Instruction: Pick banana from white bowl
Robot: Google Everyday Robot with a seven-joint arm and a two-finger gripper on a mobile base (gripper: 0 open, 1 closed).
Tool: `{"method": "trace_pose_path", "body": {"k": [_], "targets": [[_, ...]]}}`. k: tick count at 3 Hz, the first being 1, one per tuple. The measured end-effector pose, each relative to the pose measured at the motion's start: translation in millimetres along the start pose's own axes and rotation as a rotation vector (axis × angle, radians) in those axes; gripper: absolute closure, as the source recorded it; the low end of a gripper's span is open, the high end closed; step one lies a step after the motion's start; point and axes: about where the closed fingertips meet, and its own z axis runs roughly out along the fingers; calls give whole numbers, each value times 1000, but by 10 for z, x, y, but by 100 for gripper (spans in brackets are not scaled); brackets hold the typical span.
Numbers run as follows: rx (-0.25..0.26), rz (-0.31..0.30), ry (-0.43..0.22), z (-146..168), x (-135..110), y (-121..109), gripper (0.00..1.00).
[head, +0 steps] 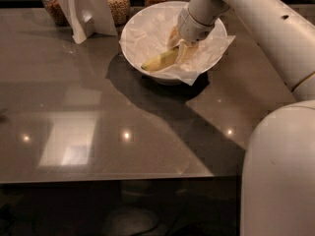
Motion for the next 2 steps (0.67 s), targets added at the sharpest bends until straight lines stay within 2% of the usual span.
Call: {"method": "trace_pose_path", "body": {"k": [2], "targets": [[-6, -29, 13, -161, -94, -59, 100]]}}
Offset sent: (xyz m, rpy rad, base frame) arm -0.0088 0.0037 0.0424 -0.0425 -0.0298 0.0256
